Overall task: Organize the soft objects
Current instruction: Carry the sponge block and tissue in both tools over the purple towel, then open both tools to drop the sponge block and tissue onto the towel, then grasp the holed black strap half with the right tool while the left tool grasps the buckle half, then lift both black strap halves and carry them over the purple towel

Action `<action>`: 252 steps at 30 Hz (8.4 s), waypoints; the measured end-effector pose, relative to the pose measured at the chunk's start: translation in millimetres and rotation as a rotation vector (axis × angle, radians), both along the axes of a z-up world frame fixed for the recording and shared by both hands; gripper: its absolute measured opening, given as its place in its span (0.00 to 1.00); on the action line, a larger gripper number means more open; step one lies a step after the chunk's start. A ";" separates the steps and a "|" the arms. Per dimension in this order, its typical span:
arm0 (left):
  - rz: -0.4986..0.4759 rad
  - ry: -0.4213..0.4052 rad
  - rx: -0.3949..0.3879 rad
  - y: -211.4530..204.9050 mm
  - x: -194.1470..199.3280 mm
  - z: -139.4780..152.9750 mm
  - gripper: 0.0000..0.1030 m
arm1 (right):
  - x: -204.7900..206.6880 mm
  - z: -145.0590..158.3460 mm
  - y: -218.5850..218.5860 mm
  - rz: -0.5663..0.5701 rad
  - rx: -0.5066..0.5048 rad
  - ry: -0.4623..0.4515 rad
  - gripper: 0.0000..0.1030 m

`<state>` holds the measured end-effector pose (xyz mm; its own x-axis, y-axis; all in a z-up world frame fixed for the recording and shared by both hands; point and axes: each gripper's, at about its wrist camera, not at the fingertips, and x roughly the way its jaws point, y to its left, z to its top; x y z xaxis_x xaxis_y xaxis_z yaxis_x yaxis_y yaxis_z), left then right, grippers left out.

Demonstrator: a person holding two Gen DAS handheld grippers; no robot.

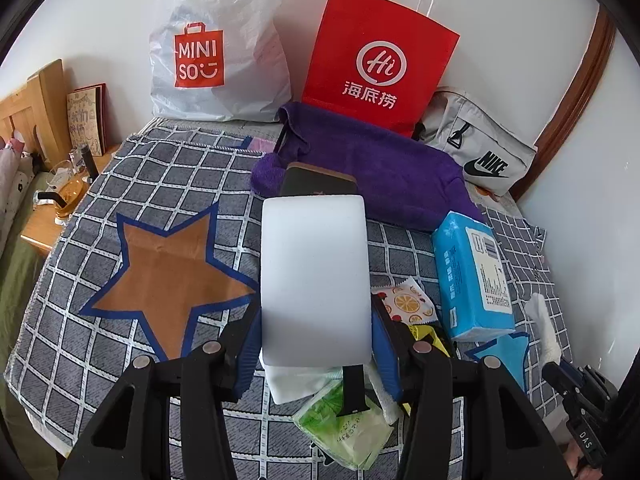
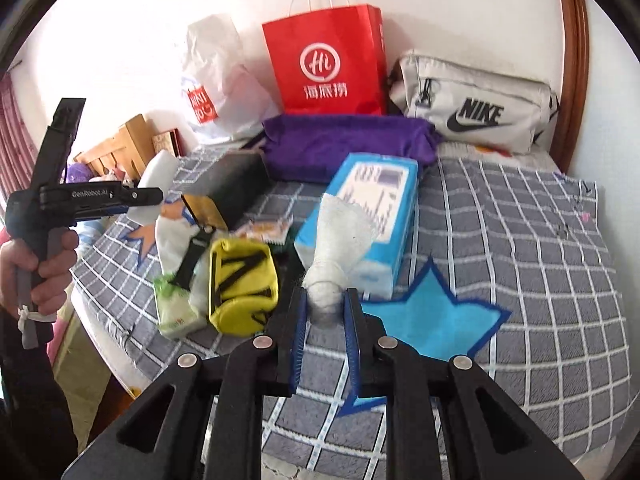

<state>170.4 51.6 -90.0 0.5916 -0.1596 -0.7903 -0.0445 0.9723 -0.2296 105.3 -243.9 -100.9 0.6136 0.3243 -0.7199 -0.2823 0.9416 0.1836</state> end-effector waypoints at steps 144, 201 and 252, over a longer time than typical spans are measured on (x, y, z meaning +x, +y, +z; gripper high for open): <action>0.042 0.112 -0.020 27.1 -26.3 -51.9 0.64 | 52.4 -66.8 46.4 -0.010 0.015 0.214 0.40; -0.175 0.104 0.197 -56.8 -11.0 -74.6 0.24 | 15.9 -84.3 -7.2 -0.097 -0.065 0.194 0.26; -0.112 0.029 -0.051 -8.0 -28.6 -28.0 0.18 | -1.0 -20.9 8.4 -0.065 -0.108 0.067 0.20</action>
<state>141.8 43.6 -118.0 0.5453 -0.2633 -0.7958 0.0561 0.9587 -0.2788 104.3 -235.6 -121.8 0.5803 0.2043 -0.7883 -0.2111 0.9727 0.0967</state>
